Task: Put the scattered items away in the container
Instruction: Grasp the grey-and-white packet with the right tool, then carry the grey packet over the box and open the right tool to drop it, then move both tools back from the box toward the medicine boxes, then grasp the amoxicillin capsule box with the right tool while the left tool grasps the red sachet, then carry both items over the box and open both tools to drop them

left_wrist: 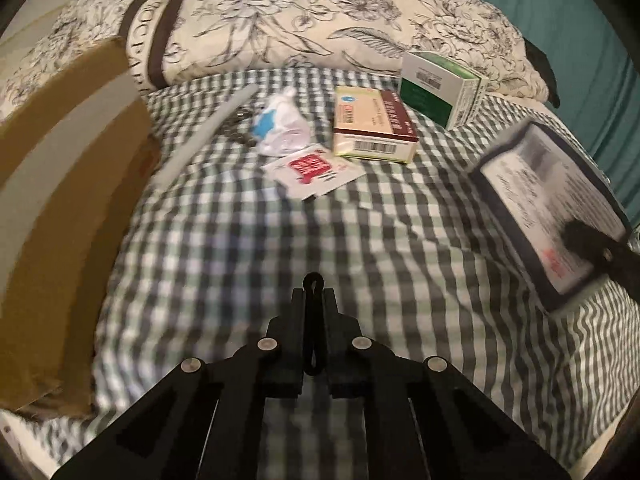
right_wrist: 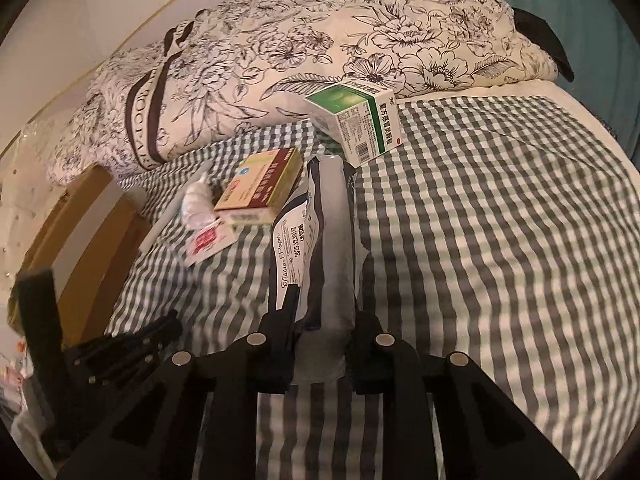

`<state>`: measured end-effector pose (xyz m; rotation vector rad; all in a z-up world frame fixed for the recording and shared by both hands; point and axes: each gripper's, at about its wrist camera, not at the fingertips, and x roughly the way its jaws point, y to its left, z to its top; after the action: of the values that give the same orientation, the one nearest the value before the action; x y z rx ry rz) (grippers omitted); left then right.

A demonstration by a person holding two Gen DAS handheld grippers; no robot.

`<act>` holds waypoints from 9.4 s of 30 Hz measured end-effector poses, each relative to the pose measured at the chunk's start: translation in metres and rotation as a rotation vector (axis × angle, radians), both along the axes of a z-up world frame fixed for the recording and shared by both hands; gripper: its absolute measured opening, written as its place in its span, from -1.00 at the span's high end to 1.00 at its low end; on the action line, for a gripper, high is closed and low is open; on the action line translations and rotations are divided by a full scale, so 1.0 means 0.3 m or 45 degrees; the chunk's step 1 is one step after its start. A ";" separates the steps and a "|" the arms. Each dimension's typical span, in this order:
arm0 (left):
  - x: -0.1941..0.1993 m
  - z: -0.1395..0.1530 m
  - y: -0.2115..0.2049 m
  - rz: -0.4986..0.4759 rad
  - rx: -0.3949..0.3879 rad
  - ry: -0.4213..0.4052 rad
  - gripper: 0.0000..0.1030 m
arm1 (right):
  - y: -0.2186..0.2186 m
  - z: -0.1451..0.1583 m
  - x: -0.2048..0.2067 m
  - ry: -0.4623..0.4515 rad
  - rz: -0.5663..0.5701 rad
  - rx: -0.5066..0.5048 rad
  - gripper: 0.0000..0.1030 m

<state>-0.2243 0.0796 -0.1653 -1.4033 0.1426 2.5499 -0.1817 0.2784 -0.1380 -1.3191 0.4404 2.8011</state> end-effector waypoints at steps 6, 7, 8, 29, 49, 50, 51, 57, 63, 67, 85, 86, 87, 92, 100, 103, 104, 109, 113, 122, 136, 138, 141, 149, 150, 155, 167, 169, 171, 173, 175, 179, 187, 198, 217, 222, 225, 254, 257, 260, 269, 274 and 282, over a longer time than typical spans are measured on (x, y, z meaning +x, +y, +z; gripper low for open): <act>0.083 0.142 -0.061 -0.006 0.021 0.078 0.86 | -0.070 0.080 0.136 0.034 0.014 0.019 0.64; 0.100 0.165 -0.068 -0.012 0.022 0.094 0.86 | -0.087 0.098 0.158 0.042 0.021 0.024 0.64; 0.121 0.191 -0.076 -0.018 0.022 0.116 0.86 | -0.100 0.113 0.176 0.050 0.025 0.027 0.64; 0.336 0.567 -0.353 -0.030 0.124 0.344 0.86 | -0.420 0.479 0.456 0.274 0.155 0.117 0.64; 0.133 0.564 -0.862 0.202 0.150 0.335 0.85 | -0.930 0.564 0.201 0.287 0.474 0.157 0.64; 0.116 0.552 -0.889 0.217 0.151 0.327 0.86 | -0.953 0.561 0.187 0.285 0.486 0.156 0.64; 0.099 0.541 -0.913 0.234 0.152 0.320 0.86 | -0.981 0.555 0.167 0.280 0.502 0.158 0.64; 0.012 0.490 -0.997 0.290 0.170 0.293 0.85 | -1.097 0.504 0.044 0.238 0.579 0.166 0.64; -0.051 0.424 -1.011 0.305 0.176 0.247 0.85 | -1.173 0.423 -0.067 0.173 0.618 0.184 0.64; -0.079 0.395 -1.000 0.294 0.161 0.230 0.85 | -1.188 0.391 -0.115 0.147 0.627 0.183 0.64; -0.086 0.340 -0.950 0.399 0.076 0.228 -0.92 | -1.109 0.395 -0.163 0.317 0.481 0.246 -0.60; -0.083 0.337 -0.946 0.399 0.072 0.222 -0.92 | -1.095 0.393 -0.158 0.313 0.470 0.242 -0.60; -0.079 0.337 -0.940 0.396 0.067 0.218 -0.92 | -1.078 0.391 -0.151 0.309 0.457 0.234 -0.60; -0.041 0.354 -0.902 0.385 0.064 0.213 -0.92 | -1.001 0.396 -0.109 0.294 0.403 0.215 -0.60; 0.035 0.442 -0.828 0.362 0.067 0.255 -0.93 | -0.879 0.444 -0.014 0.315 0.314 0.193 -0.62; 0.073 0.478 -0.793 0.352 0.069 0.271 -0.95 | -0.837 0.465 0.033 0.334 0.289 0.198 -0.62; 0.084 0.486 -0.783 0.348 0.071 0.275 -0.95 | -0.824 0.473 0.050 0.338 0.282 0.199 -0.62; 0.144 0.525 -0.722 0.312 0.074 0.295 -0.95 | -0.761 0.505 0.135 0.364 0.247 0.203 -0.62; 0.192 0.553 -0.660 0.271 0.074 0.317 -0.95 | -0.694 0.522 0.197 0.381 0.197 0.195 -0.62; 0.256 0.523 -0.492 0.177 0.083 0.314 -0.98 | -0.502 0.494 0.324 0.361 0.062 0.195 -0.63; 0.219 0.339 -0.194 -0.010 0.021 0.239 -0.98 | -0.285 0.359 0.352 0.268 -0.029 0.173 -0.63; 0.186 0.307 -0.164 -0.022 0.023 0.238 -0.98 | -0.260 0.335 0.332 0.254 -0.033 0.161 -0.63; 0.132 0.248 -0.114 -0.040 0.027 0.228 -0.98 | -0.221 0.288 0.289 0.221 -0.039 0.150 -0.63; -0.049 0.089 0.006 -0.104 0.040 0.210 -0.98 | -0.117 0.136 0.133 0.119 -0.070 0.115 -0.63; -0.073 0.069 0.022 -0.112 0.029 0.208 -0.98 | -0.110 0.119 0.116 0.109 -0.074 0.113 -0.63; -0.199 -0.015 0.064 -0.105 0.023 0.212 -0.98 | -0.062 0.023 0.042 0.051 -0.092 0.064 -0.63; -0.407 -0.141 0.064 -0.061 0.062 0.081 -0.70 | -0.014 -0.100 -0.055 -0.030 -0.102 0.046 -0.63; -0.403 -0.128 0.061 -0.082 0.061 0.104 -0.32 | -0.014 -0.101 -0.073 -0.027 -0.099 0.053 -0.63; -0.409 -0.113 0.056 -0.092 0.061 0.112 0.13 | -0.023 -0.099 -0.095 -0.021 -0.090 0.055 -0.63; -0.416 -0.097 0.041 -0.080 0.052 0.120 0.40 | -0.037 -0.094 -0.121 -0.010 -0.078 0.062 -0.63; -0.417 -0.085 0.011 -0.040 0.029 0.137 1.00 | -0.054 -0.091 -0.149 0.003 -0.066 0.065 -0.63; -0.423 -0.067 -0.074 0.057 0.064 0.151 0.99 | -0.113 -0.087 -0.230 0.046 -0.034 0.055 -0.63; -0.447 -0.102 -0.127 0.094 0.132 0.115 0.99 | -0.251 -0.168 -0.425 0.017 -0.015 0.140 -0.63; -0.461 -0.088 -0.107 0.030 0.151 0.116 0.78 | -0.266 -0.220 -0.546 -0.007 -0.124 0.181 -0.63; -0.450 -0.039 0.108 -0.279 -0.140 0.275 -0.44 | -0.124 -0.187 -0.434 0.008 -0.114 0.003 -0.50; -0.467 -0.048 0.130 -0.309 -0.156 0.255 0.86 | -0.083 -0.186 -0.407 0.004 -0.132 -0.018 -0.50; -0.468 -0.053 0.133 -0.315 -0.153 0.253 0.91 | -0.067 -0.191 -0.391 -0.003 -0.143 -0.028 -0.50; -0.082 0.272 -0.097 -0.165 0.203 0.120 0.93 | -0.144 0.105 0.039 0.136 -0.064 0.017 -0.49; -0.023 0.328 -0.123 -0.163 0.202 0.150 0.93 | -0.182 0.175 0.096 0.172 -0.048 0.031 -0.49; 0.033 0.393 -0.153 -0.161 0.204 0.191 0.93 | -0.226 0.236 0.146 0.203 -0.017 0.043 -0.49; 0.157 0.550 -0.319 -0.111 0.236 0.307 0.93 | -0.417 0.420 0.281 0.319 0.081 0.091 -0.49; 0.187 0.604 -0.449 -0.067 0.242 0.348 0.93 | -0.543 0.491 0.313 0.362 0.162 0.112 -0.49; 0.163 0.609 -0.681 0.034 0.237 0.357 0.93 | -0.773 0.540 0.271 0.389 0.297 0.123 -0.49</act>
<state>-0.1755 -0.1247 0.0173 -0.9848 -0.0665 2.6893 -0.1003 0.0465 0.0239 -0.9839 0.1583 3.1851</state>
